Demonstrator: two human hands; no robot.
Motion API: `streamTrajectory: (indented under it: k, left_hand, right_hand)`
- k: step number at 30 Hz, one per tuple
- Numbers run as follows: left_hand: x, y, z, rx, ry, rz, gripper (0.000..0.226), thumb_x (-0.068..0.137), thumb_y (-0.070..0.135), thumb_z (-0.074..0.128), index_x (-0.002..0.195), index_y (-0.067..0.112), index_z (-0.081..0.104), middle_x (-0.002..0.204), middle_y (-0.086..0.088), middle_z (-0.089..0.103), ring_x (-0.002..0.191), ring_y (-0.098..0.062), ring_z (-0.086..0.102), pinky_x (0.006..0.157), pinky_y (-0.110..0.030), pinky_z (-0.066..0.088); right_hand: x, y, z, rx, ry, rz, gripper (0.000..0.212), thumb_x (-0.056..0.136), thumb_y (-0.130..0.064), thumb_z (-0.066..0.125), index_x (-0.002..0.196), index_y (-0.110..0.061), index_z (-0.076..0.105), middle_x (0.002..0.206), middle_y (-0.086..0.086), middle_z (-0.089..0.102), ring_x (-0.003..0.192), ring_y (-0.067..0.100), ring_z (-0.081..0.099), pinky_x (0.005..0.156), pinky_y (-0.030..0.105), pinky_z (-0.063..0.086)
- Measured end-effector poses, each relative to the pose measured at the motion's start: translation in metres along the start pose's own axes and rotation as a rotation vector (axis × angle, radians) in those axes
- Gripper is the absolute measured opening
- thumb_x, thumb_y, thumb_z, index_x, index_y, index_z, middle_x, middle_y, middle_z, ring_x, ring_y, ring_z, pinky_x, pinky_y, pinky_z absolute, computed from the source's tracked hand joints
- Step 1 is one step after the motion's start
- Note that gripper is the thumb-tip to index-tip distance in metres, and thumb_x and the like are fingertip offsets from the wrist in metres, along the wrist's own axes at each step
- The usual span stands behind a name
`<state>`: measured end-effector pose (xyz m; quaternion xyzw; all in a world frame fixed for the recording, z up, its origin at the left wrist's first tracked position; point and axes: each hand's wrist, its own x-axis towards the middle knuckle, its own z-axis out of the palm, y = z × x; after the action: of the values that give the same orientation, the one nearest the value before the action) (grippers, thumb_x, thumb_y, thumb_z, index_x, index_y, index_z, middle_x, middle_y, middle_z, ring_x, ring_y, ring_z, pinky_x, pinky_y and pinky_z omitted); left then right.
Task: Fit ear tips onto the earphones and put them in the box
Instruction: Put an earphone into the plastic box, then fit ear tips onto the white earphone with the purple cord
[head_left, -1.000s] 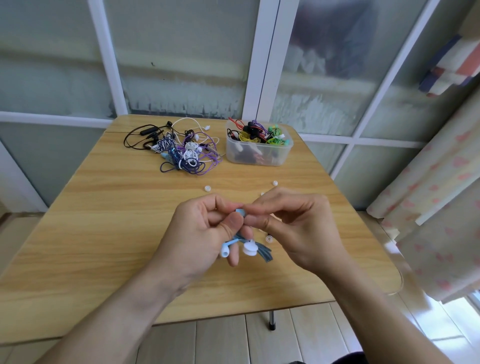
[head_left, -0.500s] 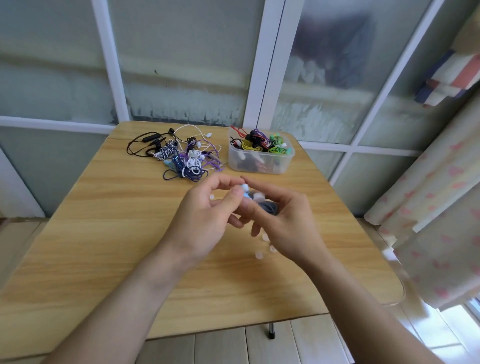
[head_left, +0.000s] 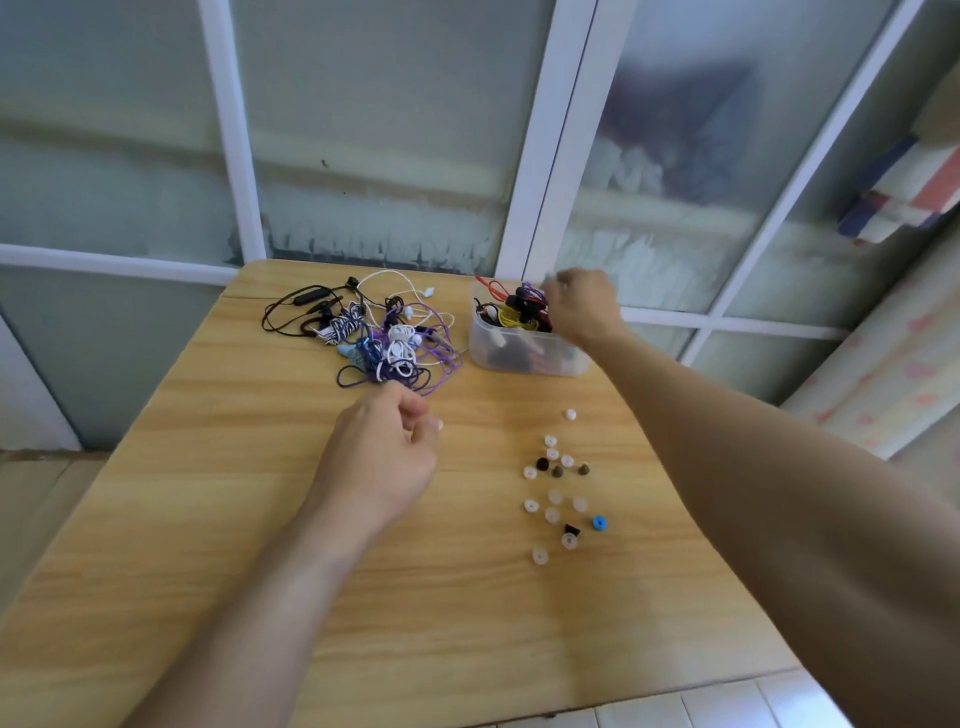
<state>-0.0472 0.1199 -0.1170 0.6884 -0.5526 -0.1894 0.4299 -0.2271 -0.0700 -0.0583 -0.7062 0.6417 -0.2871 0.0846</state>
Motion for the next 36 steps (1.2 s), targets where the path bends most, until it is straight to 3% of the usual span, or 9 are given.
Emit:
streamTrajectory:
  k: [7, 12, 15, 19, 23, 26, 29, 32, 36]
  left_hand:
    - [0.002, -0.007, -0.004, 0.03, -0.033, -0.012, 0.004, 0.087, 0.021, 0.063, 0.09, 0.018, 0.066, 0.073, 0.013, 0.06, 0.072, -0.015, 0.056, 0.066, -0.021, 0.037]
    - [0.002, -0.009, -0.009, 0.038, -0.039, -0.001, 0.004, 0.087, 0.023, 0.063, 0.088, 0.019, 0.065, 0.075, 0.012, 0.061, 0.072, -0.013, 0.056, 0.067, -0.023, 0.04]
    - [0.003, -0.008, -0.013, 0.032, -0.021, -0.013, 0.004, 0.087, 0.023, 0.063, 0.088, 0.02, 0.066, 0.076, 0.011, 0.063, 0.074, -0.015, 0.059, 0.069, -0.026, 0.045]
    - [0.002, -0.005, -0.016, 0.043, -0.043, -0.028, 0.005, 0.088, 0.024, 0.062, 0.085, 0.021, 0.064, 0.075, 0.01, 0.064, 0.076, -0.016, 0.061, 0.071, -0.029, 0.05]
    - [0.003, -0.006, -0.023, 0.05, -0.038, -0.025, 0.007, 0.088, 0.024, 0.061, 0.084, 0.021, 0.065, 0.074, 0.009, 0.065, 0.075, -0.013, 0.061, 0.069, -0.027, 0.049]
    - [0.006, -0.005, -0.025, 0.046, -0.014, -0.016, 0.008, 0.088, 0.023, 0.061, 0.083, 0.021, 0.066, 0.073, 0.009, 0.065, 0.073, -0.014, 0.06, 0.067, -0.025, 0.044]
    - [0.006, -0.004, -0.024, 0.041, -0.016, -0.013, 0.007, 0.088, 0.023, 0.061, 0.082, 0.021, 0.066, 0.072, 0.01, 0.064, 0.073, -0.014, 0.06, 0.065, -0.024, 0.042]
    - [0.005, -0.006, -0.024, 0.034, -0.01, 0.002, 0.007, 0.087, 0.021, 0.062, 0.081, 0.021, 0.066, 0.072, 0.011, 0.064, 0.073, -0.015, 0.059, 0.064, -0.022, 0.039]
    - [0.003, -0.005, -0.025, -0.003, 0.036, 0.028, 0.005, 0.087, 0.018, 0.063, 0.083, 0.019, 0.066, 0.069, 0.011, 0.061, 0.065, -0.004, 0.056, 0.059, -0.018, 0.034]
  right_hand:
    - [-0.014, -0.006, 0.007, -0.303, -0.112, -0.101, 0.037, 0.105, -0.02, 0.018, 0.114, -0.004, 0.051, 0.11, 0.028, 0.06, 0.101, 0.044, 0.054, 0.092, 0.049, 0.043]
    - [-0.033, -0.032, 0.005, -0.046, 0.234, -0.293, 0.029, 0.1, -0.022, 0.041, 0.109, -0.006, 0.063, 0.109, 0.017, 0.065, 0.104, 0.036, 0.056, 0.088, 0.043, 0.044]
    - [-0.051, -0.071, 0.026, 0.033, -0.051, -0.411, 0.021, 0.09, -0.02, 0.054, 0.1, -0.012, 0.07, 0.094, 0.009, 0.073, 0.089, 0.028, 0.066, 0.077, 0.037, 0.053]
    - [-0.06, -0.104, 0.066, -0.06, -0.251, -0.281, 0.024, 0.084, -0.033, 0.062, 0.073, -0.012, 0.058, 0.072, 0.007, 0.059, 0.069, 0.026, 0.054, 0.054, 0.027, 0.039]
    - [-0.055, -0.096, 0.086, -0.014, -0.266, -0.09, 0.035, 0.075, -0.026, 0.068, 0.054, -0.013, 0.044, 0.051, 0.001, 0.041, 0.049, 0.019, 0.04, 0.041, 0.022, 0.027]
    - [-0.053, -0.09, 0.078, 0.196, -0.228, 0.054, 0.019, 0.073, -0.021, 0.067, 0.059, -0.009, 0.062, 0.05, 0.001, 0.044, 0.051, 0.018, 0.041, 0.047, 0.022, 0.035]
    - [-0.051, -0.081, 0.064, 0.44, -0.164, 0.168, 0.018, 0.076, -0.013, 0.059, 0.06, -0.004, 0.059, 0.056, 0.007, 0.043, 0.056, 0.019, 0.036, 0.053, 0.026, 0.032]
    - [-0.051, -0.072, 0.056, 0.673, -0.133, 0.282, 0.025, 0.077, -0.009, 0.055, 0.083, 0.014, 0.064, 0.065, 0.01, 0.052, 0.062, 0.018, 0.046, 0.055, 0.03, 0.033]
    - [-0.071, -0.07, 0.039, 0.961, -0.203, 0.312, 0.01, 0.09, -0.005, 0.06, 0.087, -0.012, 0.067, 0.085, 0.01, 0.065, 0.075, 0.021, 0.062, 0.057, 0.027, 0.05]
